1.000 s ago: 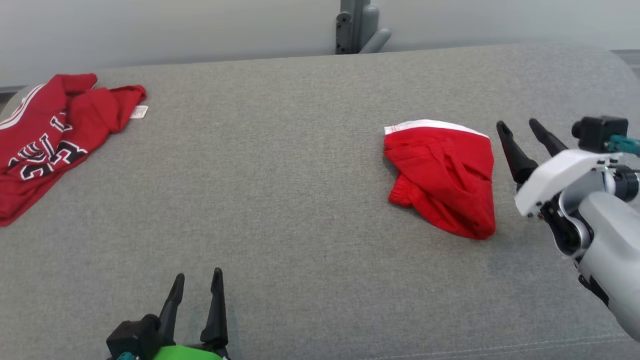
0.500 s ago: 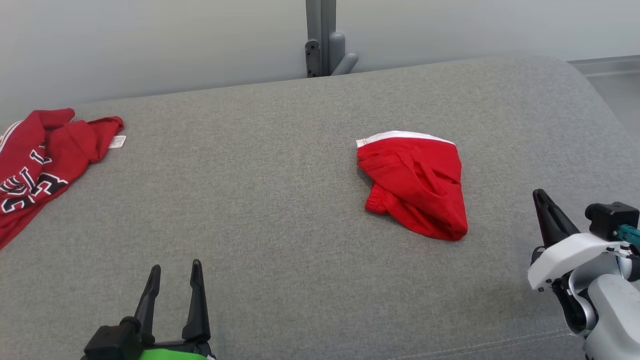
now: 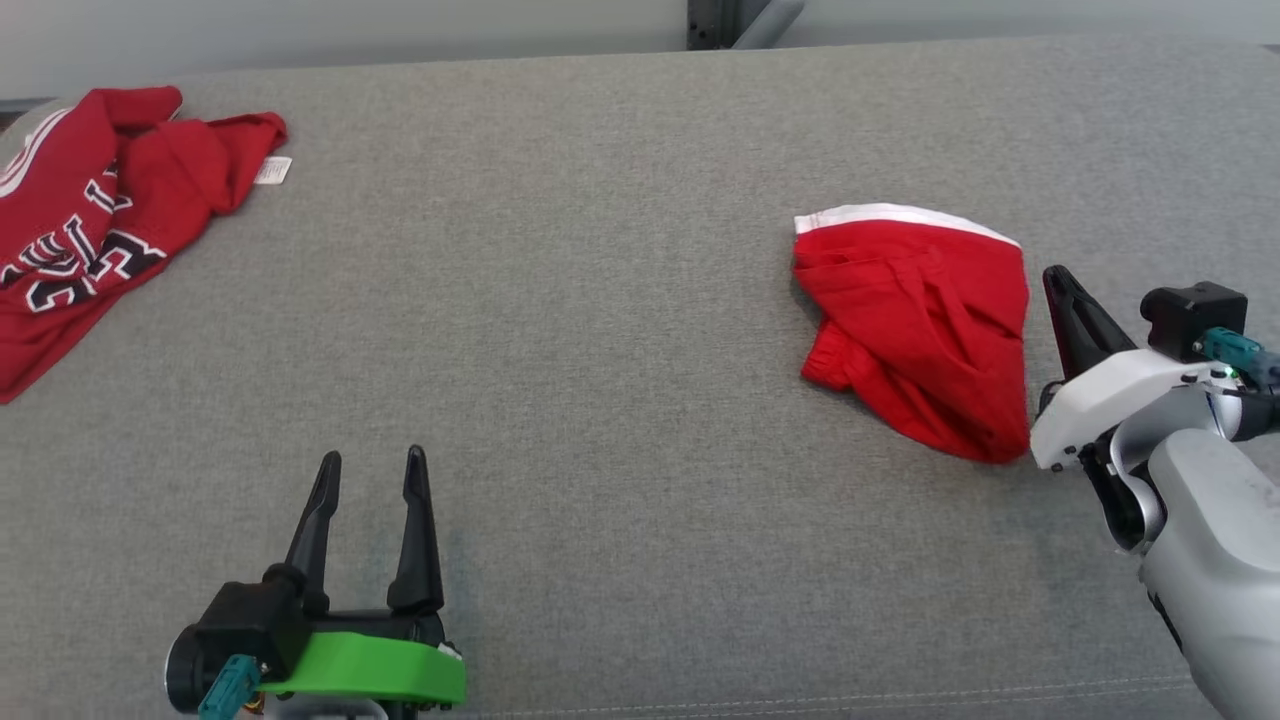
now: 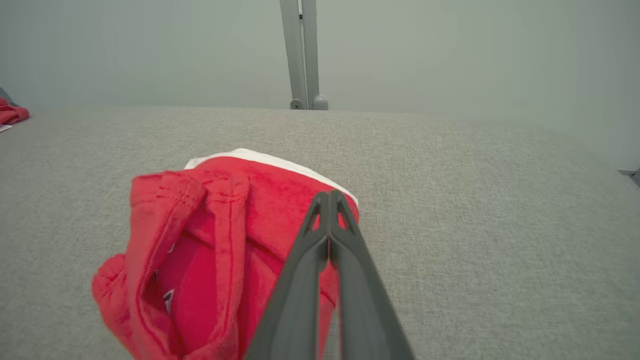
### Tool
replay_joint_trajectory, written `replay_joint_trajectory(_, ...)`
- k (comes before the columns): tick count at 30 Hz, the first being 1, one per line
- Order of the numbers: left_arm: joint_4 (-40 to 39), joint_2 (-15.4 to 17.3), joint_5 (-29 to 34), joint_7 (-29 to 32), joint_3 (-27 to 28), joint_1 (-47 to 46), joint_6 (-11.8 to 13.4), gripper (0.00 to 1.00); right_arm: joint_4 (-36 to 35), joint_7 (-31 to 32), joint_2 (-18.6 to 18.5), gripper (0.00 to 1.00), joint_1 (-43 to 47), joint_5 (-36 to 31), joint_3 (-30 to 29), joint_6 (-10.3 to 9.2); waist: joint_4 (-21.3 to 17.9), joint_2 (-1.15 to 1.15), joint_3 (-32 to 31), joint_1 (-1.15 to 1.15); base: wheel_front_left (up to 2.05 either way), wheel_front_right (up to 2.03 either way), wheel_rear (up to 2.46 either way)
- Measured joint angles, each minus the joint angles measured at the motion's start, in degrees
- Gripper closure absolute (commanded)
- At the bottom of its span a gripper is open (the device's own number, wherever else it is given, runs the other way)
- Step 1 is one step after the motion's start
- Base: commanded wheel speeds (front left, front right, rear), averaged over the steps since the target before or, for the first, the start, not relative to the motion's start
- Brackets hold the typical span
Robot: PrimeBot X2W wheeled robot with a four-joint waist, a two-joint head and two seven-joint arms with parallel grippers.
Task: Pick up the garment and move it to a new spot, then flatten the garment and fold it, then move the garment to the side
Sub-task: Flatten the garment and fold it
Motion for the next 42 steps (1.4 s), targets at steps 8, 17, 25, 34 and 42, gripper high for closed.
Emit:
replay_joint_trajectory(8, 1.54, -2.18, 2.14, 0.01, 1.12, -1.70, -1.81, 0.00, 9.65, 0.00, 1.16, 1.00, -4.37, -0.36, 4.10, 0.00, 4.69, 0.00, 2.79, 0.00, 0.00, 0.00, 0.00)
replay_joint_trajectory(17, 2.54, -4.09, 3.16, 0.00, 3.80, -1.53, -3.15, 0.00, 10.14, 0.01, 2.67, 1.00, -4.28, 2.69, 11.25, 0.00, 5.76, 0.00, 1.41, 0.00, 0.00, 0.00, 0.00)
replay_joint_trajectory(25, 3.25, -5.34, 4.56, 0.00, 5.47, -0.41, -4.53, 0.00, 7.14, 0.30, 3.25, 1.00, -1.99, 5.99, 21.92, 0.01, 4.81, 0.00, -0.73, 0.00, 0.00, 0.00, 0.00)
replay_joint_trajectory(34, 3.94, -6.01, 4.61, 0.00, 6.72, 0.92, -5.10, 0.00, 6.55, 0.07, 4.92, 1.00, -0.26, 7.91, 29.64, 0.01, 4.45, 0.00, -3.10, 0.00, 0.00, 0.00, 0.00)
replay_joint_trajectory(42, 3.18, -6.13, 4.54, 0.00, 9.84, 5.73, -5.04, 0.00, -5.00, 0.00, 3.25, 1.00, 5.58, 5.24, 24.30, 0.01, 3.65, 0.00, -7.23, 0.00, 0.00, 0.00, 0.00)
